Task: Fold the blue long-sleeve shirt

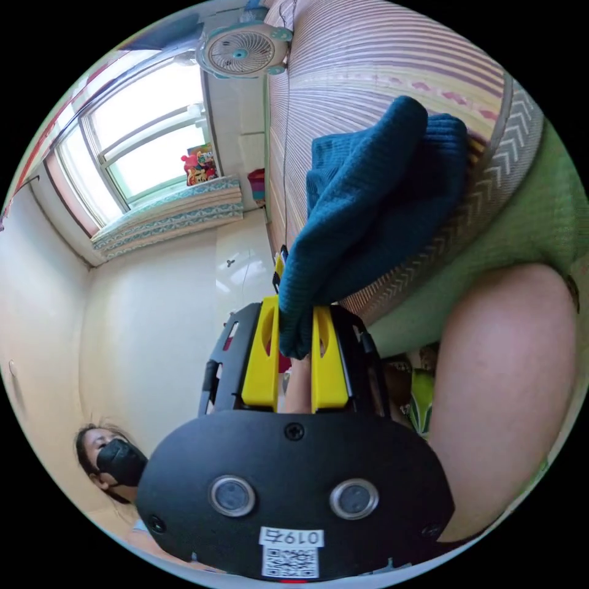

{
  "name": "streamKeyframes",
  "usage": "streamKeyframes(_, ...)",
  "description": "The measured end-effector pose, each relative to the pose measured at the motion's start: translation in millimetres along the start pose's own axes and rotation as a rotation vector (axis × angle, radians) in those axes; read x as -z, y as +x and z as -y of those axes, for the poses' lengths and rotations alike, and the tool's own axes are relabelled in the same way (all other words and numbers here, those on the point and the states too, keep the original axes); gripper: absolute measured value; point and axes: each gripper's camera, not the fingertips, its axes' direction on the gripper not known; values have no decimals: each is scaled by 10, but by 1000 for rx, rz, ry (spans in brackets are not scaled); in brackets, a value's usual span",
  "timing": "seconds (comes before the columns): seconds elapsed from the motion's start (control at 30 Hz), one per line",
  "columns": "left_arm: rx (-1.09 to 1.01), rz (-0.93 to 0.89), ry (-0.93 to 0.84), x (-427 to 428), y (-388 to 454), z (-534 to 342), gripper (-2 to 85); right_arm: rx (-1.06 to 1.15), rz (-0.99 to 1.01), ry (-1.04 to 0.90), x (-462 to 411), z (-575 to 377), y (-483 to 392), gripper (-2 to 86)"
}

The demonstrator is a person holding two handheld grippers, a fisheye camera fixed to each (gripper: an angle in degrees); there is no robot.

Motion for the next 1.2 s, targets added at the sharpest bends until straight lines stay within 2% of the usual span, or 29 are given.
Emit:
streamKeyframes(0.13, 28, 70, -64, 13, 242, -1, 112, 16, -39, -24, 31, 79, -28, 81)
streamKeyframes(0.2, 70, 168, -106, 50, 369, -32, 71, 29, -59, -18, -15, 152, -38, 81)
streamKeyframes(0.33, 47, 58, -67, 274, 664, -121, 60, 60, -87, -16, -169, 251, -81, 80)
streamKeyframes(0.63, -73, -50, 46, 1460, 2237, -533, 60, 255, -72, -104, -867, 494, -780, 78)
streamKeyframes(0.93, -166, -38, 297, 3459, 3764, -964, 59, 359, 26, -377, -2582, 907, -1326, 78)
streamKeyframes(1.07, -193, 33, 412, 4434, 4305, -935, 56, 378, 41, -520, -3733, 1285, -1469, 78)
streamKeyframes(1.2, -225, 116, 503, 5341, 4849, -465, 55, 406, 41, -637, -5085, 1833, -1614, 77)
